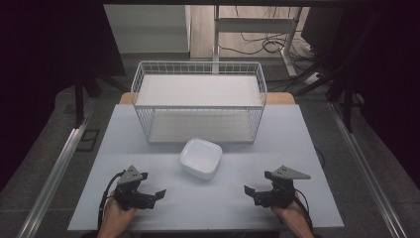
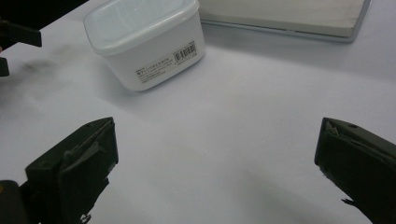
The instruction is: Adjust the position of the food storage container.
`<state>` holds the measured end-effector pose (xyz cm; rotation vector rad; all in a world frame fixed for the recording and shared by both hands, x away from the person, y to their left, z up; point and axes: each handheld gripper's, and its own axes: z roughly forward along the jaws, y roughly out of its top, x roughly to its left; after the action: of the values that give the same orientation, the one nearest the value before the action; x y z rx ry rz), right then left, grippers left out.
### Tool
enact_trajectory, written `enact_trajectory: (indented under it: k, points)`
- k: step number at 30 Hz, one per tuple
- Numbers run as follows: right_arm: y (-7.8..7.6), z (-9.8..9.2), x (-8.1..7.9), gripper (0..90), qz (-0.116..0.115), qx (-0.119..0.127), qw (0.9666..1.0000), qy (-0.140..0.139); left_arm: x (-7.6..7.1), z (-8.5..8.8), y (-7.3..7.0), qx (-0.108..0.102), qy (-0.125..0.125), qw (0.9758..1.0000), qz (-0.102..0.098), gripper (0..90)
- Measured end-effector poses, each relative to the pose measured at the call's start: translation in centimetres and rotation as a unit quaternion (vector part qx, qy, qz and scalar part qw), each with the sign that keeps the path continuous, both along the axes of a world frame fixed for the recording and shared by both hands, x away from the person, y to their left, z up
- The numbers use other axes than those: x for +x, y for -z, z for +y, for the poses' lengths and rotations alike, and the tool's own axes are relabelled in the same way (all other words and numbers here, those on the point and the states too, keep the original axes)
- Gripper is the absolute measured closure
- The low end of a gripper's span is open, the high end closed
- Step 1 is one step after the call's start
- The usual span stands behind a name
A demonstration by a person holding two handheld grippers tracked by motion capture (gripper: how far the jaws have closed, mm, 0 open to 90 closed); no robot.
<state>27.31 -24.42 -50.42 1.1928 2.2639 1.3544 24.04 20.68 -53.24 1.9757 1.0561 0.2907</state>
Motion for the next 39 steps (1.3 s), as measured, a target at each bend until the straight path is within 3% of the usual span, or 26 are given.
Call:
enact_trajectory:
  k: [4, 8, 15, 21, 25, 26, 29, 32, 33, 37, 38, 39]
  points:
    - [0.3, 0.2, 0.1, 0.0, 0.014, -0.005, 0.9999, -0.002, 0.1, 0.0, 0.1, 0.006, 0.001, 1.0000, -0.001, 4.2]
    - [0.4, 0.5, 0.0, 0.0, 0.012, -0.037, 0.9992, -0.003, 0.1, 0.0, -0.1, 0.010, -0.001, 0.9999, -0.008, 4.2]
    - [0.1, 0.5, 0.1, 0.0, 0.015, -0.042, 0.9989, -0.011, 0.3, 0.0, -0.1, 0.008, 0.000, 1.0000, -0.004, 4.3]
    - [0.2, 0.6, 0.3, 1.5, 0.046, -0.054, 0.9972, -0.023, 0.5, -0.2, -0.2, 0.006, 0.001, 1.0000, 0.001, 4.0]
    - [-0.2, 1.0, 0.5, 15.4, 0.047, -0.060, 0.9962, -0.043, 1.0, -0.1, -0.8, -0.014, 0.008, 0.9999, 0.005, 4.5]
    - [-0.2, 1.1, 0.6, 19.5, 0.050, -0.060, 0.9955, -0.054, 1.2, 0.0, -1.2, -0.046, 0.018, 0.9987, 0.010, 5.3]
    - [-0.3, 1.4, 0.8, 24.3, 0.053, -0.062, 0.9947, -0.063, 1.6, -0.1, -1.7, -0.048, 0.013, 0.9988, 0.005, 10.7]
    - [-1.0, 2.1, 1.3, 36.2, 0.040, -0.072, 0.9937, -0.075, 2.6, -0.2, -2.3, -0.036, 0.003, 0.9994, -0.002, 18.6]
    - [-1.0, 2.1, 1.3, 36.2, 0.040, -0.072, 0.9937, -0.075, 2.6, -0.2, -2.3, -0.036, 0.003, 0.9994, -0.002, 21.9]
    - [-1.9, 3.0, 2.3, 52.7, 0.035, -0.074, 0.9915, -0.101, 4.0, -0.5, -2.5, -0.032, 0.008, 0.9995, 0.003, 36.2]
    - [-2.0, 3.2, 2.6, 56.1, 0.037, -0.076, 0.9910, -0.104, 4.9, -0.8, -2.7, -0.022, 0.012, 0.9997, 0.003, 39.6]
    - [-2.0, 3.2, 2.6, 56.1, 0.037, -0.076, 0.9910, -0.104, 4.9, -0.8, -2.7, -0.022, 0.012, 0.9997, 0.003, 42.8]
